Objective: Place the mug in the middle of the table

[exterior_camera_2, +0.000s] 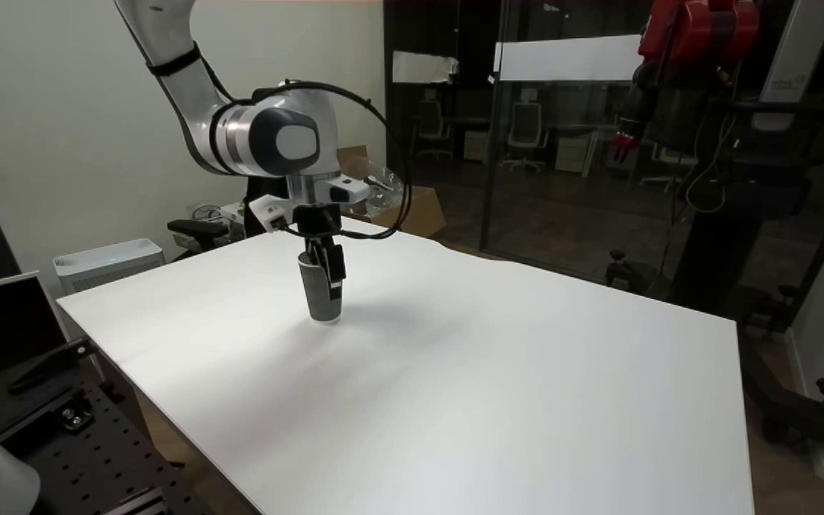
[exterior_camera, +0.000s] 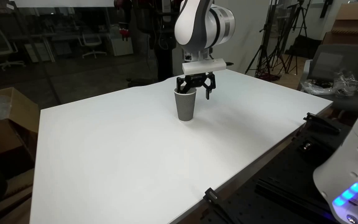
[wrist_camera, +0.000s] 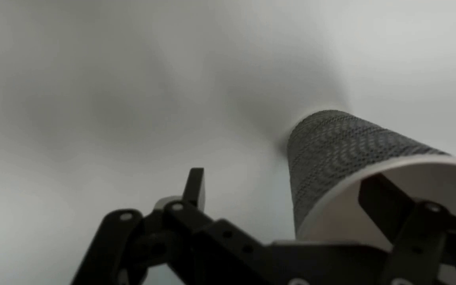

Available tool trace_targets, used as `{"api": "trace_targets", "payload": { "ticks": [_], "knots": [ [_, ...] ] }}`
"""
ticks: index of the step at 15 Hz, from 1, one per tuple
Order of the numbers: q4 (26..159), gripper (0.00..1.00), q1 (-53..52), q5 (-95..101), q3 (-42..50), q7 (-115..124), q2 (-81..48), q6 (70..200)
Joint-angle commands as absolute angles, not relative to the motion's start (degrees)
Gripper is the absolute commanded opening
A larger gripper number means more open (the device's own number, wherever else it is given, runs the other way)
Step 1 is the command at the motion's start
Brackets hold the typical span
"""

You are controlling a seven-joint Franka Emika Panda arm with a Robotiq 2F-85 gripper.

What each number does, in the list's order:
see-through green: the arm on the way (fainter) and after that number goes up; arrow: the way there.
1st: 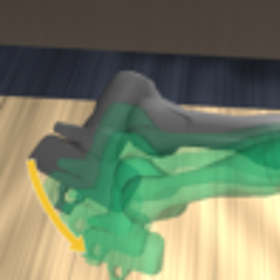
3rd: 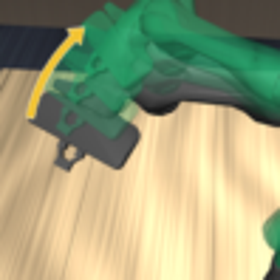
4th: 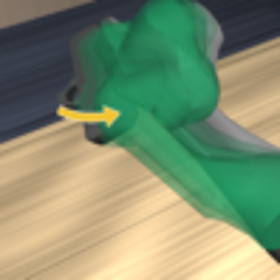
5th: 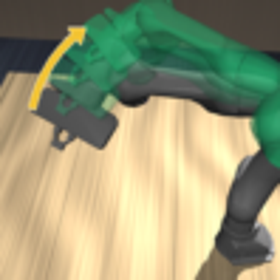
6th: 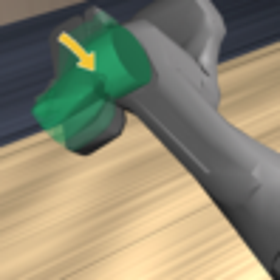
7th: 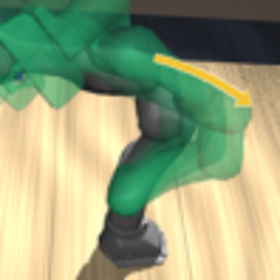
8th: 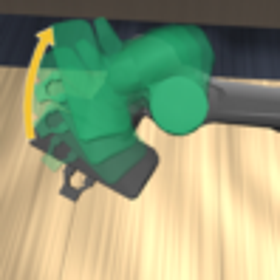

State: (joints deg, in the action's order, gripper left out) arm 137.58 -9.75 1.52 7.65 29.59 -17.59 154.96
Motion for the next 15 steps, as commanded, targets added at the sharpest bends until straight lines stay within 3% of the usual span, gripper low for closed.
{"api": "trace_targets", "payload": {
  "ticks": [1, 7, 10, 15],
  "knots": [
    [137.92, 1.00, -12.98, 7.94, 10.13, 35.96, -13.44, 153.88],
    [139.61, 1.00, -12.76, 16.08, 8.08, 40.94, -4.80, 153.59],
    [140.94, 1.00, -10.14, 11.01, 4.11, 35.49, -0.63, 152.52],
    [138.97, 1.00, -8.40, 13.18, 2.86, 37.10, -4.20, 153.35]
  ]
}}
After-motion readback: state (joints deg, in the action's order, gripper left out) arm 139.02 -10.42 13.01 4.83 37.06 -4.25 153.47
